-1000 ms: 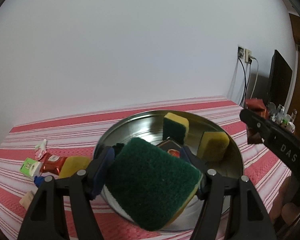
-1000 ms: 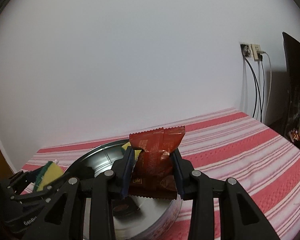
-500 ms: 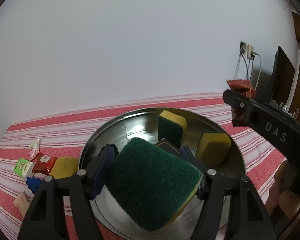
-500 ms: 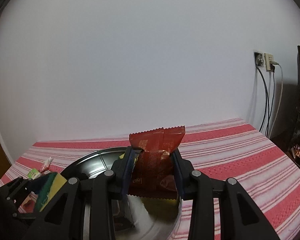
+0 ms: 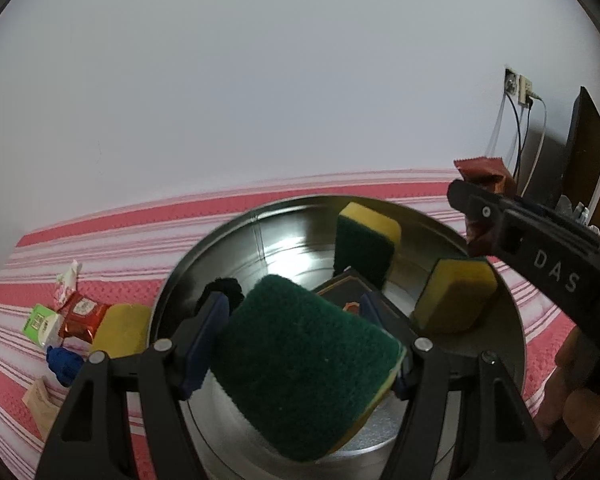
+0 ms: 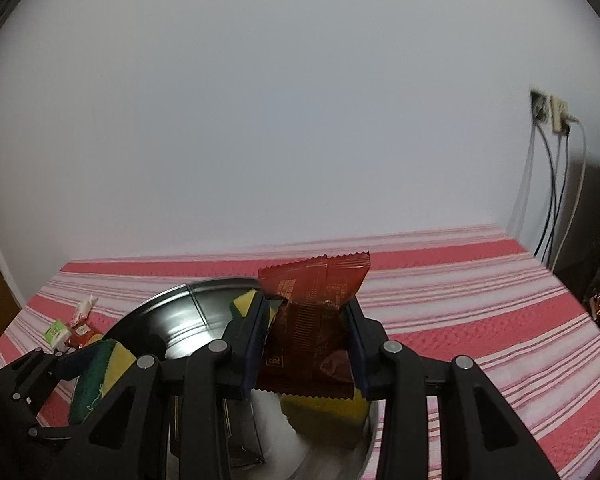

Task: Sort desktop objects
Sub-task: 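Carry the packet and sponge over the tin and open both grippers, then move both open grippers away from the tin toward the remaining objects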

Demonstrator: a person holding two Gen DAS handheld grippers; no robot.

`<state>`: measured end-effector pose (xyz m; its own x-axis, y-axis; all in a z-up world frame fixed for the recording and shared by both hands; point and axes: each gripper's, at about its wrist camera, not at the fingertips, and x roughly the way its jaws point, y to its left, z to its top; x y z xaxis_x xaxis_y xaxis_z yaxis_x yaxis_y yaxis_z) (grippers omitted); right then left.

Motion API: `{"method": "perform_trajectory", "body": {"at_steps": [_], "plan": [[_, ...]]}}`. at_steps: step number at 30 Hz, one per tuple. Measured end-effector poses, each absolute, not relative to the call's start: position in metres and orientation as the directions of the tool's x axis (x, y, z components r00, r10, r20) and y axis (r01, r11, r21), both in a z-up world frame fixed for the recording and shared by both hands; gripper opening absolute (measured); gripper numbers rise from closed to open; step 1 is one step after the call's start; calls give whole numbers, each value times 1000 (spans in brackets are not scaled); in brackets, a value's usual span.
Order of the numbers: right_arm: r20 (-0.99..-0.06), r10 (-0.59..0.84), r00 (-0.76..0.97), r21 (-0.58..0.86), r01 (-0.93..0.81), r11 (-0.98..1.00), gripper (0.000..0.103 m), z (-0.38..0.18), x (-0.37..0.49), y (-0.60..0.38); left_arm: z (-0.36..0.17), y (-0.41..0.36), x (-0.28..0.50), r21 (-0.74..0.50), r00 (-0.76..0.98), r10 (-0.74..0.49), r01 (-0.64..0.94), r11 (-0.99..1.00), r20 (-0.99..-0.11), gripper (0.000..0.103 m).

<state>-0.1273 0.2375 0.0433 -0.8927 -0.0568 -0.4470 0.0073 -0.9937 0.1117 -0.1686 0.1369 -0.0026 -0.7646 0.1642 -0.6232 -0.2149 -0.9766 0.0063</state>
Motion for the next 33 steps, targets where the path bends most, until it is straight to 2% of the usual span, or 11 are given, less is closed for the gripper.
{"method": "perform_trajectory", "body": {"at_steps": [7, 22, 26, 27, 28, 29, 30, 33], "plan": [[-452, -64, -890, 111, 15, -994, 40, 46, -133, 238, -5, 138, -173, 12, -757, 161, -218, -976, -634, 69], [-529, -82, -845, 109, 28, -994, 40, 39, -143, 237, -8, 136, -178, 46, -752, 129, -208, -977, -646, 69], [-548, -71, -834, 85, 29, -996, 41, 37, -146, 234, -8, 144, -177, 82, -748, 134, -245, -966, -650, 73], [-544, -69, -836, 95, 20, -995, 45, 37, -144, 236, -7, 145, -176, 87, -749, 133, -248, -965, -649, 79], [-533, -67, -843, 112, 9, -994, 59, 39, -140, 239, -6, 145, -174, 88, -751, 134, -249, -965, -646, 84], [-520, -74, -851, 134, 4, -991, 68, 40, -136, 243, -5, 145, -173, 84, -754, 137, -247, -965, -642, 97], [-507, -79, -858, 153, 1, -988, 79, 41, -133, 245, -2, 143, -170, 79, -765, 138, -239, -968, -629, 102], [-444, -87, -892, 198, -3, -980, 79, 48, -118, 252, 6, 140, -164, 74, -793, 153, -242, -968, -589, 103]]}}
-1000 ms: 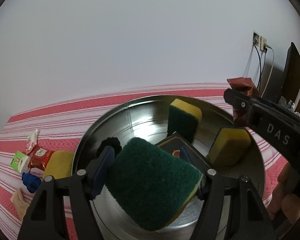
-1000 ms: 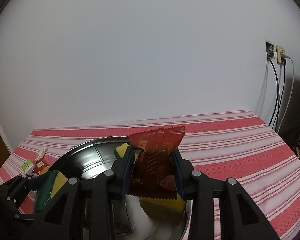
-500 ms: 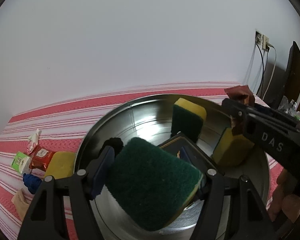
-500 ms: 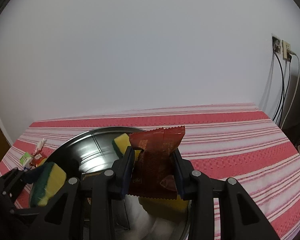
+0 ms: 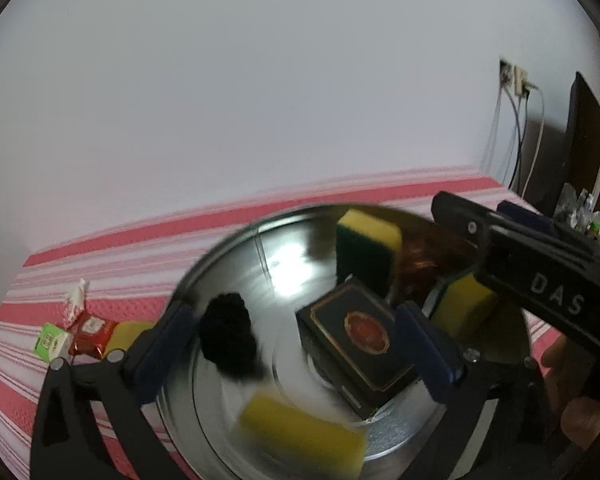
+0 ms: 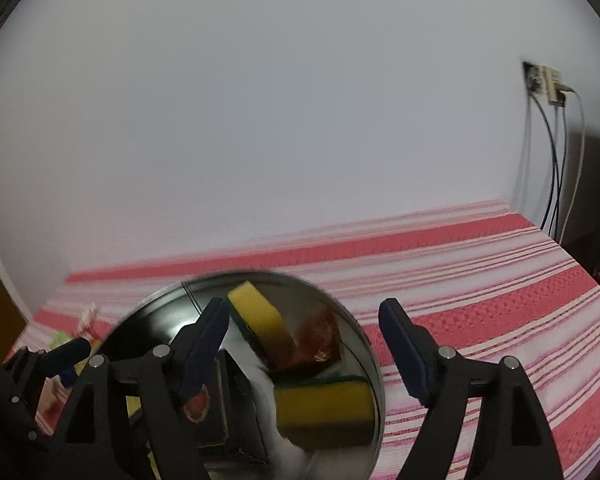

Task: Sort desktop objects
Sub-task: 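Move both open grippers away from the tin toward the remaining objects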

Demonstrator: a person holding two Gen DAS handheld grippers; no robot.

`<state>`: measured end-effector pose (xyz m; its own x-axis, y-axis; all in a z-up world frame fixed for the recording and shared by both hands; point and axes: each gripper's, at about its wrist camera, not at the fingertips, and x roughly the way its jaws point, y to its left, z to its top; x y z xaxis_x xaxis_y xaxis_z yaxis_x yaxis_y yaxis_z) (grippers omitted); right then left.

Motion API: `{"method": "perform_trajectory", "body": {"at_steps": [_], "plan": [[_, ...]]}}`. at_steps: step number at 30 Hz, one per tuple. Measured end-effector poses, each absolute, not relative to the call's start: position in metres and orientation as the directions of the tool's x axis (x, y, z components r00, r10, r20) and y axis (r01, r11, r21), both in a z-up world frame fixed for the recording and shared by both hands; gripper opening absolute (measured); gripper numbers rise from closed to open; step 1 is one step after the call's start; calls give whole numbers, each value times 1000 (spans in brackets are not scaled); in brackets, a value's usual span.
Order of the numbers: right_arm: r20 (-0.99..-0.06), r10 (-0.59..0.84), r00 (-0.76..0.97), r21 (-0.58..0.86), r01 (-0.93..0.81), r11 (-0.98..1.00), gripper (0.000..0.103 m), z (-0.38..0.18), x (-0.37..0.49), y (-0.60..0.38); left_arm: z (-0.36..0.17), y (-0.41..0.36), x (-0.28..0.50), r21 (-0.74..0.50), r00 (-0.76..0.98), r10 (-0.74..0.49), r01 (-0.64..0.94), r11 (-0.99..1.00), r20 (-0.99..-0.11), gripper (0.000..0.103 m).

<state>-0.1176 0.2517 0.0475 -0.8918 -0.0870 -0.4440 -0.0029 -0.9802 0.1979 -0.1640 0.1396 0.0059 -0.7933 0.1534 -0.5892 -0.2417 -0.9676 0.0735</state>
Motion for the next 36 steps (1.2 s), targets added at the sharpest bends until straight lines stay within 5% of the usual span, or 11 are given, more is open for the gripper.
{"method": "perform_trajectory", "body": {"at_steps": [12, 15, 36], "plan": [[-350, -42, -936, 173, -20, -985, 80, 69, -72, 229, 12, 111, -154, 49, -810, 113, -172, -984, -575, 103], [-341, -1, -940, 160, -57, -985, 98, 72, -64, 222, 12, 103, -153, 36, -810, 107, -156, -987, -576, 103], [-217, -17, -976, 223, -33, -974, 99, 56, -41, 177, 2, 45, -133, 42, -829, 28, -62, -997, -559, 103]]}}
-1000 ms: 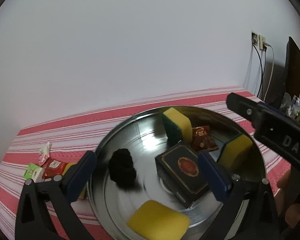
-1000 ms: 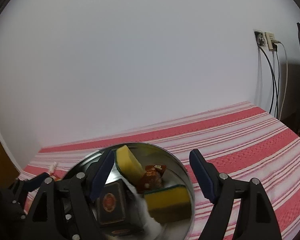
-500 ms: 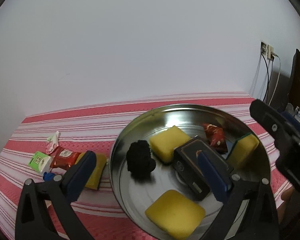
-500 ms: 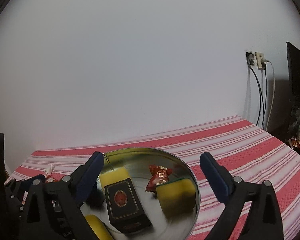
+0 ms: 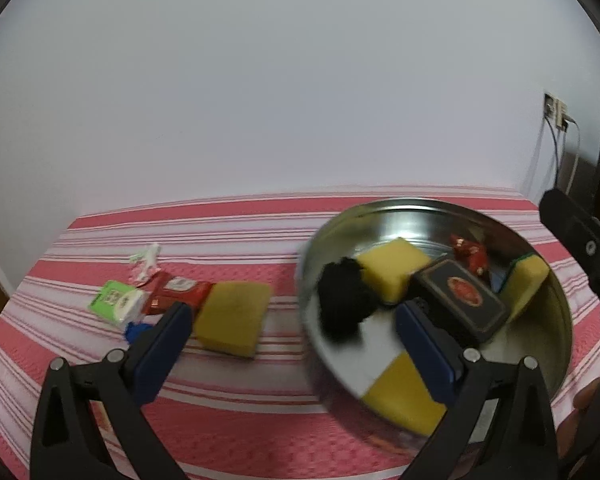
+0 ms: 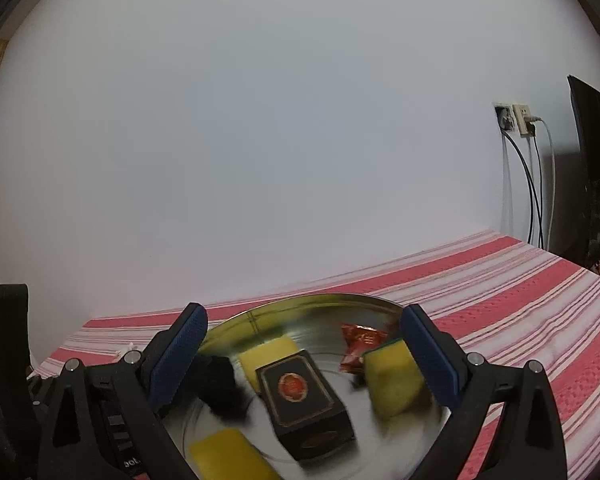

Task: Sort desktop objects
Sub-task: 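Move both open grippers away from the tin toward the remaining objects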

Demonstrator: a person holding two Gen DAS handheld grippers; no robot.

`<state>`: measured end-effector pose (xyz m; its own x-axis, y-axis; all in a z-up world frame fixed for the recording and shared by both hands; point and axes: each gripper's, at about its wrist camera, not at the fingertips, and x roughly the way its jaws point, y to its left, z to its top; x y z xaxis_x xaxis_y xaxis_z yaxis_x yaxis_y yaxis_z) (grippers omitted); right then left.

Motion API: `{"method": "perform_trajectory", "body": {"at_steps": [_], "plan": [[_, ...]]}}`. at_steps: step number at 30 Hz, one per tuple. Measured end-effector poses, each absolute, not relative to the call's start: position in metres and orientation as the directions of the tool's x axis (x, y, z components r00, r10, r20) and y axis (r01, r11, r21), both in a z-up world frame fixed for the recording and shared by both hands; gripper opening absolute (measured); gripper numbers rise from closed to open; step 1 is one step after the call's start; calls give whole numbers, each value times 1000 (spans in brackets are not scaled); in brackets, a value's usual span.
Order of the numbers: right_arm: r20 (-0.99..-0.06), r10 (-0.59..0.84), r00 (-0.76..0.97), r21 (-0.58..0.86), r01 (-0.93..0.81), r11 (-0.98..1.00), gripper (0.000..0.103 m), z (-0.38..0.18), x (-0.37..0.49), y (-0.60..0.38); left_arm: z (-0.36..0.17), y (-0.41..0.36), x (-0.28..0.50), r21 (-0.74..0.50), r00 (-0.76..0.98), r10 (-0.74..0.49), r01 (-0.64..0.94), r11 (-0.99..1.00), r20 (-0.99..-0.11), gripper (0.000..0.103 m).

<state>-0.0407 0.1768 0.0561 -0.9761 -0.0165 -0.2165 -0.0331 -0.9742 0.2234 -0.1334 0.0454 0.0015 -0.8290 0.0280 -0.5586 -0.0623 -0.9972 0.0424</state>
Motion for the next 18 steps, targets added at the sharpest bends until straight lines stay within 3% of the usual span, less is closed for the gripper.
{"method": "perform_trajectory", "body": {"at_steps": [12, 18], "plan": [[-171, -73, -982, 203, 37, -978, 99, 52, -31, 125, -5, -21, -119, 53, -838, -67, 46, -998, -542, 103], [-169, -137, -976, 193, 104, -976, 99, 50, -25, 98, -15, -72, -120, -2, -806, -95, 118, -993, -584, 103]]}}
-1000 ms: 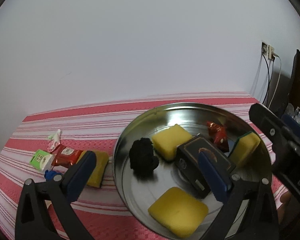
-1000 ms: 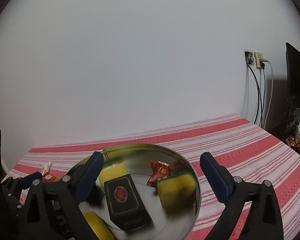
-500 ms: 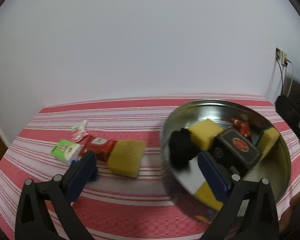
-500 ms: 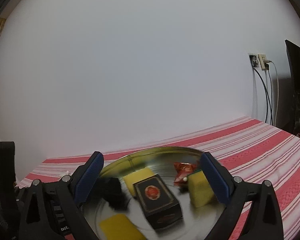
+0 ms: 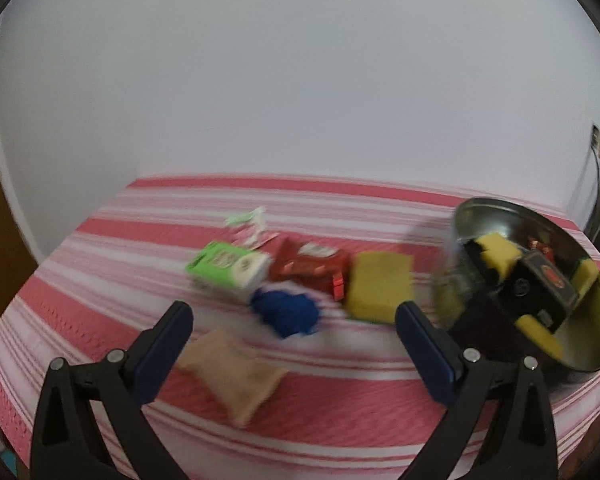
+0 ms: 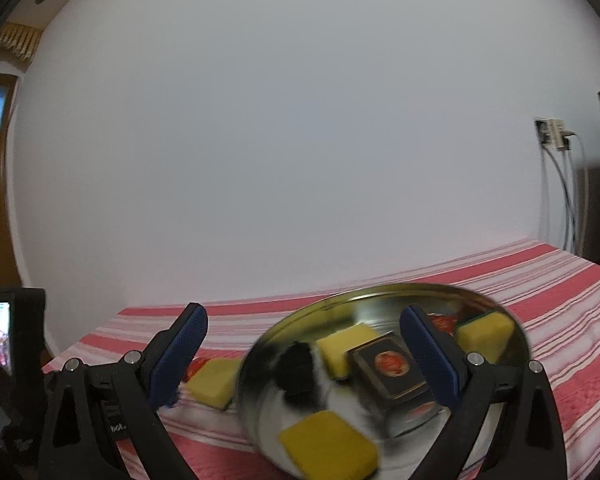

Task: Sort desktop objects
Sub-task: 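Move both open grippers away from the tin toward the remaining objects, then grasp the beige paper packet with the left gripper while the right gripper grasps the green tissue box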

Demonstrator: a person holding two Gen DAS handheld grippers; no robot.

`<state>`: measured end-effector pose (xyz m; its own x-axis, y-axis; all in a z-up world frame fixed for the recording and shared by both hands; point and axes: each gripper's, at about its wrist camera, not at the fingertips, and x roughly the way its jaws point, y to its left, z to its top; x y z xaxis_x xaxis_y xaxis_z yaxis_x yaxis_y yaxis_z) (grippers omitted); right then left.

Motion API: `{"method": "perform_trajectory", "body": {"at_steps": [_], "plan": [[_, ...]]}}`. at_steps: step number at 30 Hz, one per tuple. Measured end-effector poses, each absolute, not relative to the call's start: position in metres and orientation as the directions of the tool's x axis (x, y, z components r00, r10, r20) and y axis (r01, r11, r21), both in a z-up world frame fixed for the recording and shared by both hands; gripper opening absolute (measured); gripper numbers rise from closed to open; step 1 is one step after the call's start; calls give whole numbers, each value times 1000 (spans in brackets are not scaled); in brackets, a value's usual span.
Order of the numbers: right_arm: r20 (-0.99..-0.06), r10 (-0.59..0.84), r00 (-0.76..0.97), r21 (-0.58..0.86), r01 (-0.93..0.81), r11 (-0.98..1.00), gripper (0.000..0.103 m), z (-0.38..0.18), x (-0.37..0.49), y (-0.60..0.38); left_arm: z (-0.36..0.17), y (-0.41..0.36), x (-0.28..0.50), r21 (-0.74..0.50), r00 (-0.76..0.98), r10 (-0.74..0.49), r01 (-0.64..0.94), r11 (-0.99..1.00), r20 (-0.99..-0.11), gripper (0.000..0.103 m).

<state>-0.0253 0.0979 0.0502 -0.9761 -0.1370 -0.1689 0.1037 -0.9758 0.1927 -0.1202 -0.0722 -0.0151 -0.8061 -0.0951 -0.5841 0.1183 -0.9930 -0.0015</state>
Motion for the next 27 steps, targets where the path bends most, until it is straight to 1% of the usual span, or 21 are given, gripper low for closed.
{"method": "perform_trajectory", "body": {"at_steps": [9, 11, 14, 16, 20, 22, 23, 24, 27], "plan": [[-226, -280, -933, 168, 246, -955, 99, 42, -20, 60, -34, -132, -115, -31, -761, -151, 220, -975, -630, 103], [-243, -294, -924, 161, 261, -952, 99, 39, -22, 52, -37, -137, -116, -25, -753, -143, 208, -978, -642, 103], [-287, -320, -903, 153, 287, -946, 99, 34, -24, 44, -42, -137, -119, -6, -739, -108, 150, -989, -665, 103], [-301, -334, -893, 151, 302, -941, 99, 31, -23, 41, -44, -136, -122, 6, -724, -91, 120, -993, -684, 103], [-311, -351, -883, 150, 319, -936, 99, 30, -21, 35, -51, -133, -139, 47, -682, -129, 138, -989, -720, 102], [-316, -355, -880, 147, 325, -934, 99, 31, -21, 34, -56, -129, -147, 53, -663, -124, 127, -991, -738, 102], [-319, -358, -878, 145, 328, -934, 99, 31, -21, 34, -59, -128, -151, 55, -650, -119, 118, -991, -750, 102], [-322, -359, -876, 142, 330, -933, 99, 31, -20, 33, -61, -126, -155, 60, -639, -121, 116, -991, -760, 98], [-335, -359, -871, 138, 332, -933, 99, 30, -20, 32, -68, -123, -161, 63, -609, -117, 109, -992, -784, 95]]}}
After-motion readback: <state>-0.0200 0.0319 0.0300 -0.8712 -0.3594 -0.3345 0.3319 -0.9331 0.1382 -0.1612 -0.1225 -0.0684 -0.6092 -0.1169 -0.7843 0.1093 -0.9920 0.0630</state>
